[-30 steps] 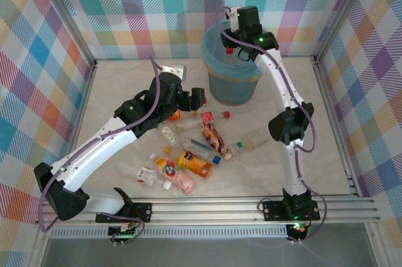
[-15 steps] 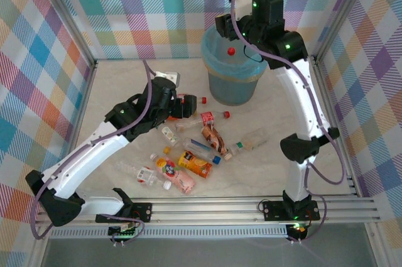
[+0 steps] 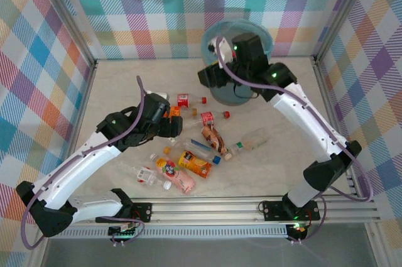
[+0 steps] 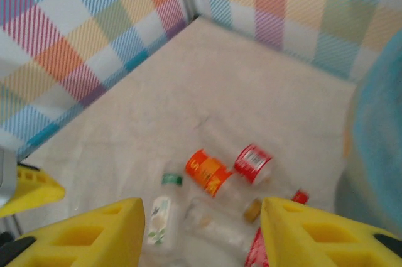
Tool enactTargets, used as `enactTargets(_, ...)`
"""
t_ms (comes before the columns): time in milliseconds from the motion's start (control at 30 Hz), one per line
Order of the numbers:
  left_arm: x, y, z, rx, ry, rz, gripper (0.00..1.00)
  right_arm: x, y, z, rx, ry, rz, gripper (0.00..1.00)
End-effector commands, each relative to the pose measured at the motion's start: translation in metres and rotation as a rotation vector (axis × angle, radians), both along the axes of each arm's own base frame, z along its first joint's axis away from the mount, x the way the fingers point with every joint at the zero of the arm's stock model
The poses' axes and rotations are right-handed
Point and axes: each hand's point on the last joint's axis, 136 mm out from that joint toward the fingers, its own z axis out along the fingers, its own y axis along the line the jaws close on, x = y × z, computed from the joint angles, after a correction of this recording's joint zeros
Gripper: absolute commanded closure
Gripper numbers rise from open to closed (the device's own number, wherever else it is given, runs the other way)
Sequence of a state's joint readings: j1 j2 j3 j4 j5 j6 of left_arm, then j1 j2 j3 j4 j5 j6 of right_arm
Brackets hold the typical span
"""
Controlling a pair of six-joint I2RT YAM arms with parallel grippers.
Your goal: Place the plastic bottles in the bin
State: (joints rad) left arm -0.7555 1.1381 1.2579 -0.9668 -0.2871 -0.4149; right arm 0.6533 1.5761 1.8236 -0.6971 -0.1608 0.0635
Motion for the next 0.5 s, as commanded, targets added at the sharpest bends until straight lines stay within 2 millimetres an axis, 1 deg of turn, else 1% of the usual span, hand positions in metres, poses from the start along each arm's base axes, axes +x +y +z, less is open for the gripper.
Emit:
enactTargets(0,-0.03,0.023,-0.031,0.01,0.169,0.113,0.12,-0.016,-0.003,0.004,0.09,0.01,0.002,0.48)
enactTargets(100,-0.048,0.038,-0.051,-0.025,0.24,0.234,0.1,-0.024,-0.011,-0.03,0.056,0.073,-0.018,0.48)
enactTargets(167,-0.059,0.059,-0.06,-0.039,0.247,0.377,0.09,-0.029,-0.015,-0.048,0.038,0.115,-0.033,0.48)
enactTargets(200,-0.062,0.063,-0.064,-0.058,0.253,0.415,0.07,-0.031,-0.016,-0.055,0.035,0.133,-0.035,0.48)
enactTargets(300,-0.071,0.071,-0.075,-0.152,0.255,0.538,0.07,-0.036,-0.016,-0.069,0.033,0.171,-0.027,0.47)
enactTargets(333,-0.073,0.072,-0.081,-0.19,0.259,0.581,0.06,-0.036,-0.015,-0.072,0.032,0.181,-0.027,0.48)
enactTargets(400,-0.076,0.076,-0.09,-0.244,0.261,0.647,0.07,-0.037,-0.013,-0.074,0.035,0.195,-0.017,0.47)
enactTargets(467,-0.082,0.087,-0.099,-0.252,0.272,0.746,0.07,-0.039,-0.01,-0.075,0.041,0.207,0.0,0.47)
